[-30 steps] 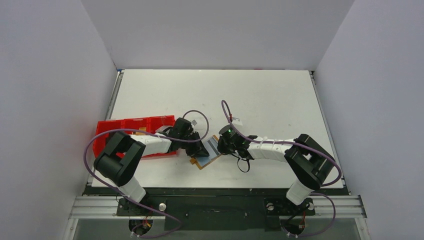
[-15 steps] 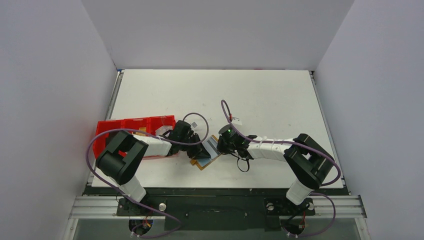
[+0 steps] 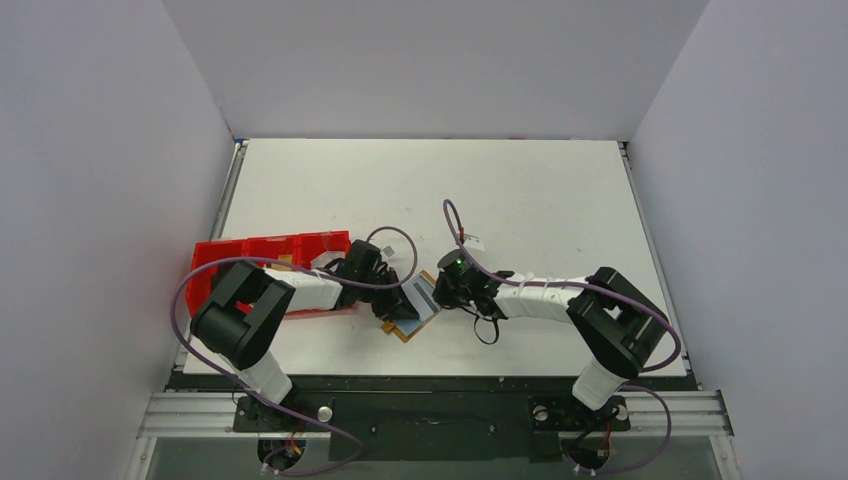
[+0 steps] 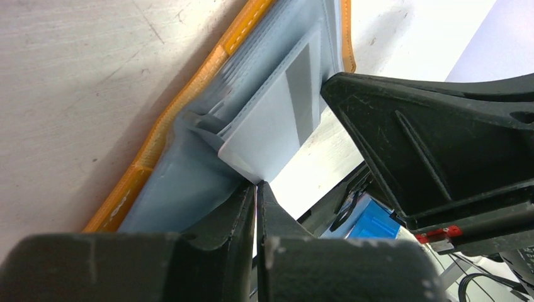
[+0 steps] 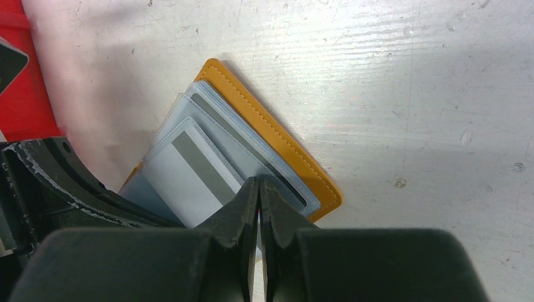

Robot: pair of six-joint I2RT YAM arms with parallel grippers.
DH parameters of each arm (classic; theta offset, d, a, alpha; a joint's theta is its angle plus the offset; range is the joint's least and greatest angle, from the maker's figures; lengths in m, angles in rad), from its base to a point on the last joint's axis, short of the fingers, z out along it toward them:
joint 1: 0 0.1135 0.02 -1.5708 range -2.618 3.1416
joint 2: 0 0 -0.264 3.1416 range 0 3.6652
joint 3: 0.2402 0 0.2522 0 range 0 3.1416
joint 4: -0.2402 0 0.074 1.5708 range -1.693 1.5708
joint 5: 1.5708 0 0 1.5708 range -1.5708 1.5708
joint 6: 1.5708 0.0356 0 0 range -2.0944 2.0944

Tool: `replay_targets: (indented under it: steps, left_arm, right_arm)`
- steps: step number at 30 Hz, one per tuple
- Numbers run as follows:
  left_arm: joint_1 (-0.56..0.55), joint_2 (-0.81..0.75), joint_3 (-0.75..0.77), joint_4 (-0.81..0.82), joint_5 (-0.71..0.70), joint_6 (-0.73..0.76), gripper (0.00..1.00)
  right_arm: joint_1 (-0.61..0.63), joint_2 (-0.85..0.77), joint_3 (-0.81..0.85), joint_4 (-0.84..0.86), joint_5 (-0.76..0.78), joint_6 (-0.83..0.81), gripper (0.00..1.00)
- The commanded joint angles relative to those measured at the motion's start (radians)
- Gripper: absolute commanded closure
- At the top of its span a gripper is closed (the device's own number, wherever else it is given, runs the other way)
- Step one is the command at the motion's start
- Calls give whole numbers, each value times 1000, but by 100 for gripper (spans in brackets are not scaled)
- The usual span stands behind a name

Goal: Take the credit cards out of the card holder
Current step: Remove the credit card from the card holder.

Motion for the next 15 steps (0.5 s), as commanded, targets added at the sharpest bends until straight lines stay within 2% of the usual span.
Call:
replay_targets:
  steps: [1,15]
  left_arm:
    - [17,-26,30,-158,11,91,100]
    - [61,-50,62,-320,-18,193,100]
  right_arm:
    - [-9,113,-88,-214,2,-22,98]
    - [-17,120,-93,-209,-1,-23,99]
